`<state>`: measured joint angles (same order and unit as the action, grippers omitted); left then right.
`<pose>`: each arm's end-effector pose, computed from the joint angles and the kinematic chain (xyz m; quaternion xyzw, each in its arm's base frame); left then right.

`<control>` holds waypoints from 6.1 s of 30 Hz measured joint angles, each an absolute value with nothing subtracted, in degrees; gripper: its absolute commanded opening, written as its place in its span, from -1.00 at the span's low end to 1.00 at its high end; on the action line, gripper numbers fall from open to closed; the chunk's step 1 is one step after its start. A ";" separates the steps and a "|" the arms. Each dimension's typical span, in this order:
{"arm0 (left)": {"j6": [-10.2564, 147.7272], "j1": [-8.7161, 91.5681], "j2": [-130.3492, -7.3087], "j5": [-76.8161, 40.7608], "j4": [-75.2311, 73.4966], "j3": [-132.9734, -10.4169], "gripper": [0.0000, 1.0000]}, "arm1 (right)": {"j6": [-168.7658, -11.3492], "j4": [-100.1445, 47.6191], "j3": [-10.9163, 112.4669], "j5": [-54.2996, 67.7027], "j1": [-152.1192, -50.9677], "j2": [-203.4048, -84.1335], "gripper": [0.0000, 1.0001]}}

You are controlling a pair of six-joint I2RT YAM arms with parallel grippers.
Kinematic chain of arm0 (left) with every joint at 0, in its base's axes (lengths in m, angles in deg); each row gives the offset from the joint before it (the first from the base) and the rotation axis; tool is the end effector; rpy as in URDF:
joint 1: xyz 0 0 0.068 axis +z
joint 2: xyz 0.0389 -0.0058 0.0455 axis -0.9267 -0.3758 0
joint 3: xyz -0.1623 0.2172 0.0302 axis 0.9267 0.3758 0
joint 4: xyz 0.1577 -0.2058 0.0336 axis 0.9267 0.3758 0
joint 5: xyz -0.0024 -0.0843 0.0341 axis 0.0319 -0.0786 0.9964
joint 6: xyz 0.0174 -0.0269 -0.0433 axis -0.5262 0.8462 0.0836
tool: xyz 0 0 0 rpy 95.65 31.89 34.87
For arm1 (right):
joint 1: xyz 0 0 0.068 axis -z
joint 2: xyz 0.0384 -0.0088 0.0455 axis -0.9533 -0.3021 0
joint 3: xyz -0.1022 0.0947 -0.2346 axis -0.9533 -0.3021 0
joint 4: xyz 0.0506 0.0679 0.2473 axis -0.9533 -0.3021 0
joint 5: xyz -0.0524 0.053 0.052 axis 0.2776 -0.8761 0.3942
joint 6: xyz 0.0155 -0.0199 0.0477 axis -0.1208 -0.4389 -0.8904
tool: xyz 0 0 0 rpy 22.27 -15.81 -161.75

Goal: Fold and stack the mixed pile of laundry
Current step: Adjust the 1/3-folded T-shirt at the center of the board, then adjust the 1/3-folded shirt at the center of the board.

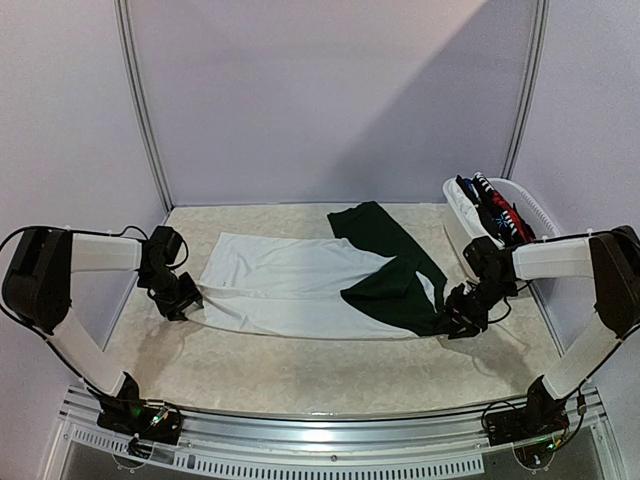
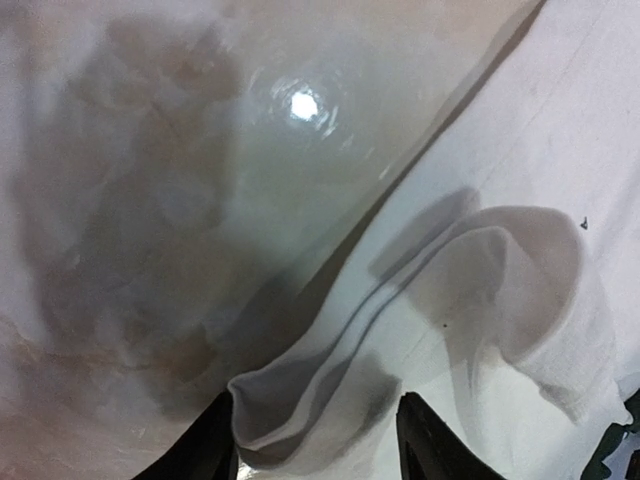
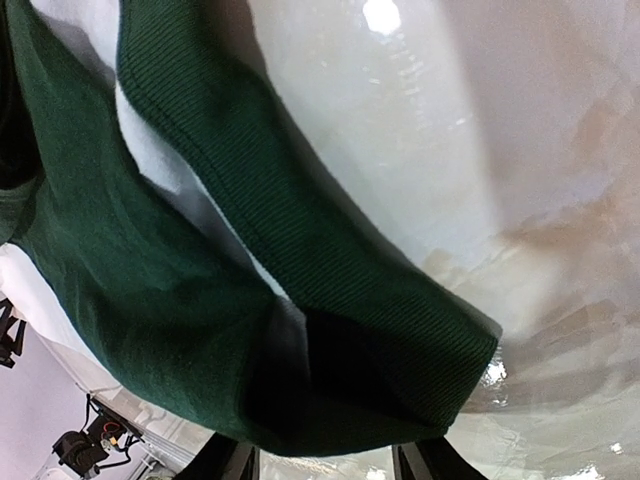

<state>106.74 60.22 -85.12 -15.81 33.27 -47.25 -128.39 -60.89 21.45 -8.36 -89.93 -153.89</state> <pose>0.2693 -0.0402 0.1443 -0.3482 0.9280 -0.1042 0.0817 0.2435 0.0911 0.1418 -0.2168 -0.9526 -0.2114 0.0298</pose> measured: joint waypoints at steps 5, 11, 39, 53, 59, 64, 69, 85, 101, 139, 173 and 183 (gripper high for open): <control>106.76 60.33 -84.82 -16.51 32.33 -46.79 0.02 | -128.78 -59.67 20.77 -8.20 -89.63 -153.62 -0.33; 107.02 60.37 -84.80 -16.90 31.32 -46.00 -0.84 | -129.24 -58.73 19.96 -6.19 -89.63 -153.01 -0.67; 107.18 60.48 -76.32 -16.66 43.13 -49.41 -1.00 | -126.31 -69.94 33.55 -1.43 -89.65 -149.23 -1.00; 108.18 60.51 -80.25 -18.56 52.90 -72.39 -1.00 | -123.30 -86.37 74.36 -1.71 -89.69 -159.48 -1.00; 107.92 60.51 -72.38 -18.08 53.94 -69.72 -1.00 | -122.73 -86.00 61.84 -1.25 -89.69 -151.74 -1.00; 108.44 60.48 -61.26 -18.08 54.88 -48.41 -1.00 | -125.07 -84.12 31.56 -2.50 -89.72 -140.03 -1.00; 109.45 60.48 -58.72 -19.53 53.88 -31.23 -1.00 | -128.30 -79.75 15.46 -5.82 -90.07 -133.17 -1.00; 115.92 60.44 -53.50 -19.09 55.63 -27.36 -0.81 | -130.18 -75.88 8.48 -7.24 -92.97 -134.83 -0.99; 118.76 60.22 -41.93 -13.41 63.41 -36.96 0.20 | -129.15 -90.72 27.52 -2.94 -95.03 -134.17 0.14; 75.55 16.31 -135.57 -12.86 56.00 -127.64 -0.49 | -133.50 -86.53 35.78 5.74 -98.48 -135.11 0.18; 73.97 16.27 -142.04 -10.30 58.47 -133.41 -0.93 | -134.38 -88.25 33.25 5.94 -98.57 -133.17 0.19; 74.41 16.22 -141.91 -9.34 58.56 -133.43 -1.00 | -134.38 -88.19 32.44 5.68 -98.61 -133.17 0.19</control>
